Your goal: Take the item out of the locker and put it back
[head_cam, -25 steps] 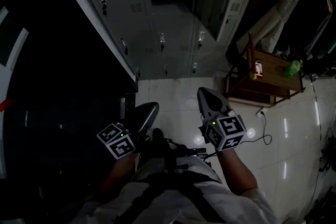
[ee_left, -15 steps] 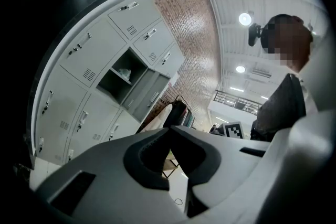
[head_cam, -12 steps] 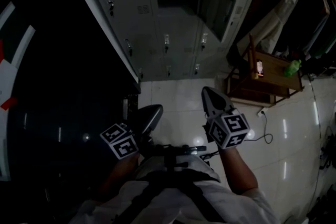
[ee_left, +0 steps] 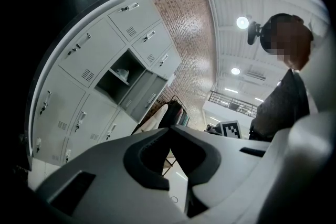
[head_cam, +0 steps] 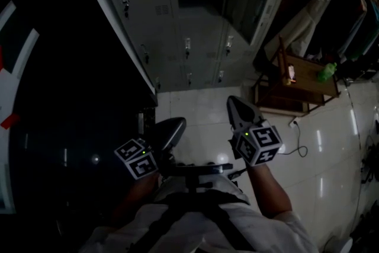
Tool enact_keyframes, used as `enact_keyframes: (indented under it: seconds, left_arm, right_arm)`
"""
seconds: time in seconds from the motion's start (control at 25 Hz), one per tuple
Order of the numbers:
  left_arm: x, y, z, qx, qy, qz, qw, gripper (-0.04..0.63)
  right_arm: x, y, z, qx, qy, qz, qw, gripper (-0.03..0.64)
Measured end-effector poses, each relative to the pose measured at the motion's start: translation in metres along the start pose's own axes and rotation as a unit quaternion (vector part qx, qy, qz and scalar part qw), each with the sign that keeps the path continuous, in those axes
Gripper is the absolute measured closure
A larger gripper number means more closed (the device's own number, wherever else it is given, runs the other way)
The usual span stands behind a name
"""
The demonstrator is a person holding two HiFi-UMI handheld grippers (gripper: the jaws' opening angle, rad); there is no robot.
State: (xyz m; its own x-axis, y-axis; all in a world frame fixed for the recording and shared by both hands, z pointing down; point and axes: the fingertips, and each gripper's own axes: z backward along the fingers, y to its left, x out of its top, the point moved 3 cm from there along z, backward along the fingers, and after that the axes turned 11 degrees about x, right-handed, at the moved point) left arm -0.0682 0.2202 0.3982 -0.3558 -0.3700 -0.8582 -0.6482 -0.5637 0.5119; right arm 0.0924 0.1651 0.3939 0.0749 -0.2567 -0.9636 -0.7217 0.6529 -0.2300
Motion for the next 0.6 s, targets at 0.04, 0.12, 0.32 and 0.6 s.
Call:
enact_keyframes:
  seconds: [0.04, 0.12, 0.32, 0.6]
  left_arm:
    - [-0.0008, -0.0005, 0.0006, -0.003, 0.000, 0.001, 1.0000, 0.595]
    - [-0.0021, -0.0024, 0.0008, -0.008, 0.001, 0.002, 1.0000, 0.595]
    - [-0.0034, -0.0053, 0.0011, -0.014, 0.003, 0.005, 0.9999, 0.595]
    - [-0.0070, -0.0098, -0.0004, -0.020, 0.004, 0.007, 0.9998, 0.595]
  right_arm:
    - [-0.0002, 0.0018, 0.0000, 0.001, 0.000, 0.001, 1.000, 0.617]
    - [-0.0020, 0.0031, 0.0000, 0.005, 0.000, 0.004, 1.000, 0.617]
    - [-0.0019, 0.0054, 0.0032, 0.005, 0.001, 0.005, 1.000, 0.617]
    - [-0.0001, 0.0069, 0.0077, -0.003, 0.003, -0.004, 1.000, 0.617]
